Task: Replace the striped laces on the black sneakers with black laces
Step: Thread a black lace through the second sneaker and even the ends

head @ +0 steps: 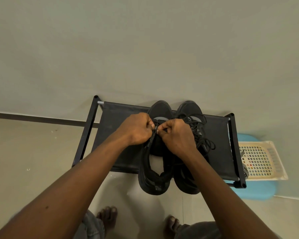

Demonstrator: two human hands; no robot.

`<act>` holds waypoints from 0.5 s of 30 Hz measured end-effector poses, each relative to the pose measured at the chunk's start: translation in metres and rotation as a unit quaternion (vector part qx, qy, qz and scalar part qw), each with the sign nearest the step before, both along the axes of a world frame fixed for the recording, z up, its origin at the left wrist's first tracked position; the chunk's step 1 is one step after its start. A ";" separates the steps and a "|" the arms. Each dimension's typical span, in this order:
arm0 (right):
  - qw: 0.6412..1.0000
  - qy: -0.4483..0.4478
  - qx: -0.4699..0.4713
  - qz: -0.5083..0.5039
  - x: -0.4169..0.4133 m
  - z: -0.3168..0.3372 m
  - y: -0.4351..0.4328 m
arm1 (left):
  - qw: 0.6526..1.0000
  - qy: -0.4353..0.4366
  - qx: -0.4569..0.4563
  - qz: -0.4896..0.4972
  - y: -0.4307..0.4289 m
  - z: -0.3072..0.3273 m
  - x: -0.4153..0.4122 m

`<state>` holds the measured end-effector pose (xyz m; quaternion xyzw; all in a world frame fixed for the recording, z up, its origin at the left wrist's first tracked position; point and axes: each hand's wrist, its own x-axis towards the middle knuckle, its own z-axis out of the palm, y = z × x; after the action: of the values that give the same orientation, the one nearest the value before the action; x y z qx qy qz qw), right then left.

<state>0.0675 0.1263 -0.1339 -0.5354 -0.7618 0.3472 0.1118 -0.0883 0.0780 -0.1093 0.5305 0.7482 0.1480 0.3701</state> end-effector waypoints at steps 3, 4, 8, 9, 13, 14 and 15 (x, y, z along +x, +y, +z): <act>1.000 -0.002 -0.008 0.003 0.001 0.003 0.001 | 1.000 0.013 -0.001 -0.010 0.000 0.002 -0.004; 1.000 -0.005 -0.011 0.004 0.001 0.004 0.001 | 1.000 0.018 0.005 -0.008 0.000 0.003 -0.007; 1.000 -0.004 -0.024 0.005 0.003 0.005 0.002 | 0.999 0.034 0.036 0.019 0.001 0.007 -0.031; 1.000 -0.002 -0.024 0.004 0.003 0.005 0.002 | 0.998 0.022 0.044 0.038 0.001 0.007 -0.038; 1.000 0.003 -0.028 -0.001 0.003 0.005 0.002 | 0.970 -0.126 0.076 0.191 -0.002 0.011 -0.054; 1.000 0.005 -0.030 -0.003 0.003 0.005 0.003 | 0.956 -0.162 0.088 0.229 -0.002 0.012 -0.055; 0.999 0.006 -0.032 -0.004 0.003 0.005 0.003 | 0.940 -0.197 0.096 0.262 -0.002 0.013 -0.055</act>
<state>0.0705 0.1291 -0.1289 -0.5392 -0.7478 0.3740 0.1009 -0.1428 0.0764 -0.0967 0.3088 0.7549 0.4123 0.4058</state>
